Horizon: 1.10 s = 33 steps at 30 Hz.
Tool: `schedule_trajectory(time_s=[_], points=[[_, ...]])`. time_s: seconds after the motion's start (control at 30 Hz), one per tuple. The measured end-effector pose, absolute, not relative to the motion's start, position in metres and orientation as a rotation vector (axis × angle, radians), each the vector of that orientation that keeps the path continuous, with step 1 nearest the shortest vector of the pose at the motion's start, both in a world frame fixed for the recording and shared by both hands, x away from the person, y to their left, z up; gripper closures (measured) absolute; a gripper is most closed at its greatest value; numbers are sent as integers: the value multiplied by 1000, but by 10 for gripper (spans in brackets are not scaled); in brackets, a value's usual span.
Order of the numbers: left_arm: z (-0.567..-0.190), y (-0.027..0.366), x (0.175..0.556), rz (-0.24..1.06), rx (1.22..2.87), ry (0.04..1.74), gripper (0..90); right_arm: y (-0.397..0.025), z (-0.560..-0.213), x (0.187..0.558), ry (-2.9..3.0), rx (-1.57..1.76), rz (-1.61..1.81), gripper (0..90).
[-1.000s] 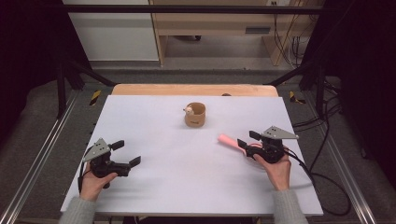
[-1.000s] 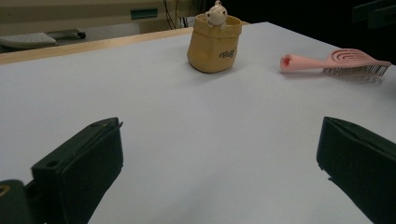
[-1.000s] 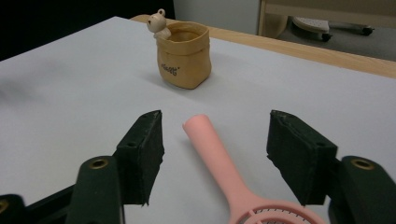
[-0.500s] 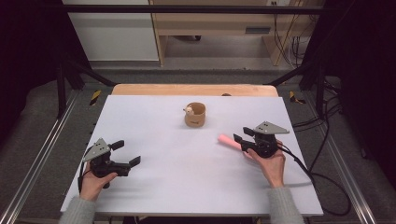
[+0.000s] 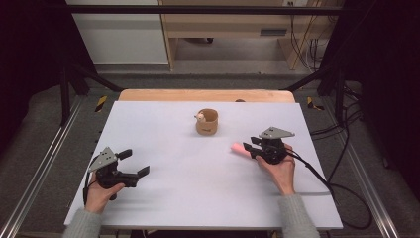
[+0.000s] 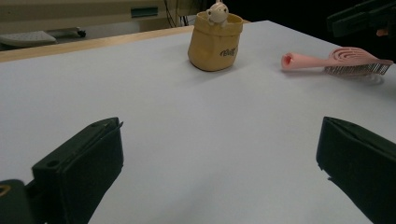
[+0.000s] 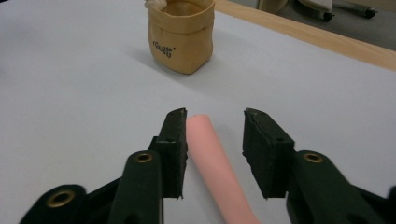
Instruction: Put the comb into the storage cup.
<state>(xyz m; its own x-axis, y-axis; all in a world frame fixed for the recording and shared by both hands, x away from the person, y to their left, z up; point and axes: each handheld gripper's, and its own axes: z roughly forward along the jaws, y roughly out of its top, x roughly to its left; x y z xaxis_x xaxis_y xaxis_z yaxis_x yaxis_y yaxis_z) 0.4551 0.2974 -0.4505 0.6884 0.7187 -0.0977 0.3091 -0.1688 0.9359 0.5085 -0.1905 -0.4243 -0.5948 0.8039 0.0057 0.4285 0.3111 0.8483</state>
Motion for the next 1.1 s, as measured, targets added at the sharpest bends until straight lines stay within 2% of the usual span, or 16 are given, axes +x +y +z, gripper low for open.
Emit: schedule_trajectory(time_s=[0.07, 0.13, 0.27, 0.3, 0.43, 1.1], points=[[-450, 297, 455, 447, 1759, 823, 6, -187, -427, 512, 2175, 1103, 1188, 683], [-451, 297, 455, 448, 1759, 823, 6, -186, -427, 513, 2178, 1106, 1185, 698], [-451, 297, 455, 449, 1760, 824, 6, -183, -430, 516, 2164, 1108, 1183, 786], [-451, 297, 455, 449, 1760, 824, 6, -182, -431, 518, 2156, 1118, 1181, 831], [-451, 297, 455, 448, 1761, 824, 7, -181, -432, 521, 2145, 1130, 1186, 900], [-452, 297, 456, 455, 1760, 828, 7, -166, -441, 547, 2195, 1201, 1081, 900]])
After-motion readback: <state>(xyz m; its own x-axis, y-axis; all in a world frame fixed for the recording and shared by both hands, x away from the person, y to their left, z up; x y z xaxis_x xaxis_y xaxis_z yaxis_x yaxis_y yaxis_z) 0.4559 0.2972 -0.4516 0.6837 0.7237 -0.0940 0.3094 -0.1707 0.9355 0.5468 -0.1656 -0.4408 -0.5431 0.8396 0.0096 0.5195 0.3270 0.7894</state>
